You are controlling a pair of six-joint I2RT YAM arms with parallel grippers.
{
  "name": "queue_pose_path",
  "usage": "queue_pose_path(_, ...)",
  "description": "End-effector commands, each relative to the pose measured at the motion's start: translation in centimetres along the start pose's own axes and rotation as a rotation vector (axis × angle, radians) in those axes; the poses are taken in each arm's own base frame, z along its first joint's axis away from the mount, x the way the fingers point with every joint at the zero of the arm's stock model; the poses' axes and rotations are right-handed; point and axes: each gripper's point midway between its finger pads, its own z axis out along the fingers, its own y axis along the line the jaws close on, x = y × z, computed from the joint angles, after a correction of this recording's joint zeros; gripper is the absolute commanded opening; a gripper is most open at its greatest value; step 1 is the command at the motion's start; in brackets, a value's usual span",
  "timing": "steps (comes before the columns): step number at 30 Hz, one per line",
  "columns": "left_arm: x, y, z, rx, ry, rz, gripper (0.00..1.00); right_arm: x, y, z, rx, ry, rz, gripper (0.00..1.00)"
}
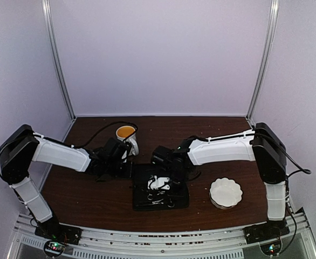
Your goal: Sort the hair-cutting tools
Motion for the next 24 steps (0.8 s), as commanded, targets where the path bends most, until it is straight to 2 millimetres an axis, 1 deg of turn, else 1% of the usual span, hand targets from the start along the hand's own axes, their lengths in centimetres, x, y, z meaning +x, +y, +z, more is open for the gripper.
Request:
queue_pose_path(1,-0.3,-0.1,-0.8,-0.003,-0.023,0.007,0.0,-1.3,0.5,-1.4,0.036,-0.089,-0.041,0.32)
queue_pose_path(4,-0.6,-0.1,-1.1,-0.009,-0.033,0.022,0.0,-0.8,0.1,-5.3,0.075,-0.139,-0.05,0.39)
queue_pose_path(6,-0.9,-0.2,-1.2,-0.008,-0.041,0.035,0.0,-0.6,-0.6,-7.6,0.088,-0.167,-0.042,0.42)
queue_pose_path(7,-1.1,-0.3,-1.2,-0.008,-0.045,0.043,0.0,-0.4,-1.3,-8.7,0.096,-0.179,-0.031,0.42)
queue_pose_path(8,-1.2,-0.3,-1.2,-0.007,-0.049,0.05,0.0,-0.3,-2.1,-9.7,0.103,-0.191,-0.02,0.43)
queue_pose_path(10,-1.5,-0.5,-1.3,-0.003,-0.058,0.06,0.0,0.0,-4.4,-11.7,0.125,-0.219,0.006,0.44)
queue_pose_path(13,-1.9,-1.0,-1.4,0.018,-0.075,0.082,0.0,0.5,-8.6,-13.7,0.17,-0.252,0.043,0.45)
queue_pose_path(15,-2.2,-1.1,-1.6,0.027,-0.091,0.092,0.0,0.7,-10.9,-14.5,0.19,-0.256,0.056,0.45)
queue_pose_path(17,-2.5,-1.3,-1.9,0.038,-0.11,0.101,0.0,0.7,-12.6,-14.8,0.215,-0.238,0.04,0.45)
queue_pose_path(20,-2.9,-1.7,-2.5,0.061,-0.138,0.115,0.0,0.5,-14.0,-14.2,0.233,-0.217,0.014,0.44)
queue_pose_path(24,-3.4,-2.1,-3.1,0.074,-0.169,0.135,0.0,-0.2,-15.0,-13.4,0.233,-0.208,0.005,0.44)
